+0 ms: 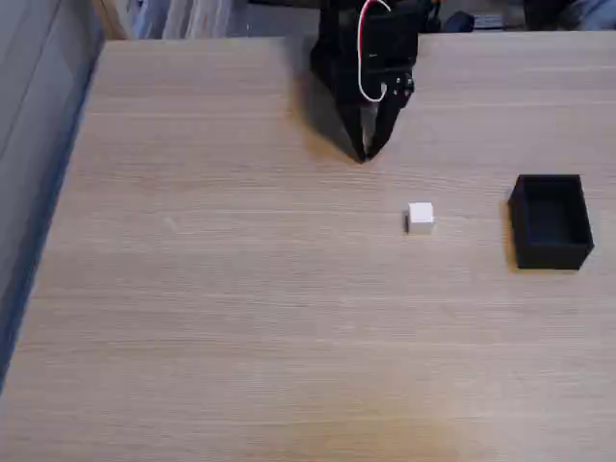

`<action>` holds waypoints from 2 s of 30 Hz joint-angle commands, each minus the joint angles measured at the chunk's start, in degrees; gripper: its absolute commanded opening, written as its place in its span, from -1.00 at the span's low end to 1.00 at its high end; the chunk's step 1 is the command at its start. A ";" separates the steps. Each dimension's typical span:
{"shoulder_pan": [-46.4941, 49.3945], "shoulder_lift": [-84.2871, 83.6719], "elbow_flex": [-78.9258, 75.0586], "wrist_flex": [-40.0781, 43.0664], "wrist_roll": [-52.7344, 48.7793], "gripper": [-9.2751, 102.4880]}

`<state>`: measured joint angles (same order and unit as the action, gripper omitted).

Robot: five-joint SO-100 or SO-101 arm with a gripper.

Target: Pick a white block and place it in the black box.

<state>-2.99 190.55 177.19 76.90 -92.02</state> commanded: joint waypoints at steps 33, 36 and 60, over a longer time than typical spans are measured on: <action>0.09 0.35 0.88 0.35 0.09 -0.83; 0.26 0.35 0.88 0.35 0.00 -0.83; -0.35 -6.33 -6.50 0.44 -1.23 -0.82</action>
<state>-2.64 187.38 174.90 76.82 -94.04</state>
